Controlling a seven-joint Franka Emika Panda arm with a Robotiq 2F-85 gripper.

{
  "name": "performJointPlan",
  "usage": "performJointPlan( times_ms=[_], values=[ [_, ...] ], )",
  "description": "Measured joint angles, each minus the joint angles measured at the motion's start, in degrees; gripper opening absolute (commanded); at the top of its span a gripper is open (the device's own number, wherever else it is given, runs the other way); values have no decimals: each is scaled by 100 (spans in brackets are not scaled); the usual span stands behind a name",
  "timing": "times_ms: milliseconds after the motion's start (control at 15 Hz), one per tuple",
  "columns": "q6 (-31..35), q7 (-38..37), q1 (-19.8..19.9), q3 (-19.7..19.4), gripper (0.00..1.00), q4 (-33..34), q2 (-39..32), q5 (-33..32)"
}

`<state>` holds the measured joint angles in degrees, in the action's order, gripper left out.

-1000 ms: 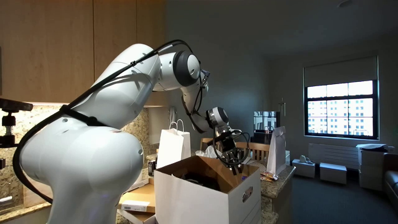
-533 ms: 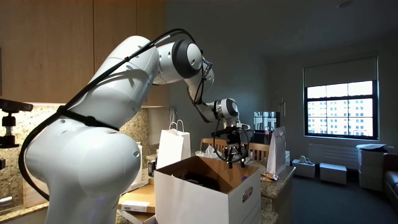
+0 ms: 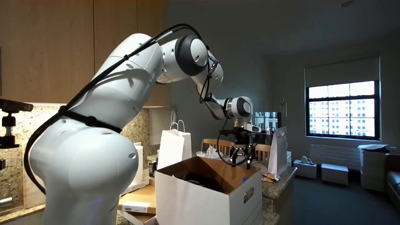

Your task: Remove the box and a water bottle from the big box and put them on the counter

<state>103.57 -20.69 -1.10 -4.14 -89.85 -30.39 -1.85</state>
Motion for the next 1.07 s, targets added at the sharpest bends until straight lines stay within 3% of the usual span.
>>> performJointPlan(
  times_ms=[533,733,800,1000,1067],
  values=[
    [-146,3,187,-91,98,1,-118,261],
    [-146,4,159,-87,71,1,-202,258],
    [-146,6,148,-83,72,3,-226,257],
    [-146,7,118,-78,58,5,-283,249],
    [-146,7,110,-78,60,6,-293,241]
  ],
)
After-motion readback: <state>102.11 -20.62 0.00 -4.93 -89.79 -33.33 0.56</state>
